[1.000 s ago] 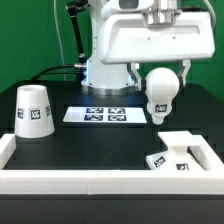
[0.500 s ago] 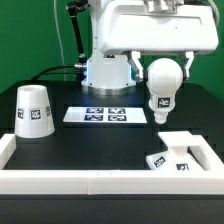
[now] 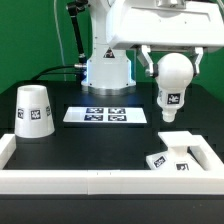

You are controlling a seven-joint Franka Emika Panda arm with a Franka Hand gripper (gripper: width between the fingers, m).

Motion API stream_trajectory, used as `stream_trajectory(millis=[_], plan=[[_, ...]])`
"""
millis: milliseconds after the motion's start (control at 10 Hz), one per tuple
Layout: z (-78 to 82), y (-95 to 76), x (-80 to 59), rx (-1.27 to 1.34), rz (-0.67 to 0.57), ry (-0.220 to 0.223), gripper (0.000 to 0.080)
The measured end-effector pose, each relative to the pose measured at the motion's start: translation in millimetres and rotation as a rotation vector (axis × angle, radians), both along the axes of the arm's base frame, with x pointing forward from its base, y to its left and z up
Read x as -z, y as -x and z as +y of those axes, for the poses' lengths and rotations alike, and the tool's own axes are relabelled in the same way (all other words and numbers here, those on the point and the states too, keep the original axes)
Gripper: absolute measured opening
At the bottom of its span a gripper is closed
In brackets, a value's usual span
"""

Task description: Assemble lamp

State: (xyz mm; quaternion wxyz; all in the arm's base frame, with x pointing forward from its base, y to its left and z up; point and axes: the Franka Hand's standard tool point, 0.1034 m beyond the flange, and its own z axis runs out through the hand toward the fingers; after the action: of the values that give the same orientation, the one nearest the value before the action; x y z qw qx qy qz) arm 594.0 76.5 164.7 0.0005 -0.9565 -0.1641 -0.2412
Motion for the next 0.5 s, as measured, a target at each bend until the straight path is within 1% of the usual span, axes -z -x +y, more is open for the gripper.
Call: stream_trajectory(millis=[100, 200, 300, 400, 500], plan=[[-1.3, -1.8, -0.5, 0.003, -0.024, 0.002, 0.0580], [1.1, -3.5, 2.2, 0.000, -0.043, 0.002, 0.0580], [3.2, -7.3, 2.4, -0.002, -0.093, 0.004, 0.0580], [8.9, -6.0, 5.1, -0.011, -0.093, 0.004, 0.0580], [7.6, -6.5, 4.9, -0.009, -0.098, 0.004, 0.0580]])
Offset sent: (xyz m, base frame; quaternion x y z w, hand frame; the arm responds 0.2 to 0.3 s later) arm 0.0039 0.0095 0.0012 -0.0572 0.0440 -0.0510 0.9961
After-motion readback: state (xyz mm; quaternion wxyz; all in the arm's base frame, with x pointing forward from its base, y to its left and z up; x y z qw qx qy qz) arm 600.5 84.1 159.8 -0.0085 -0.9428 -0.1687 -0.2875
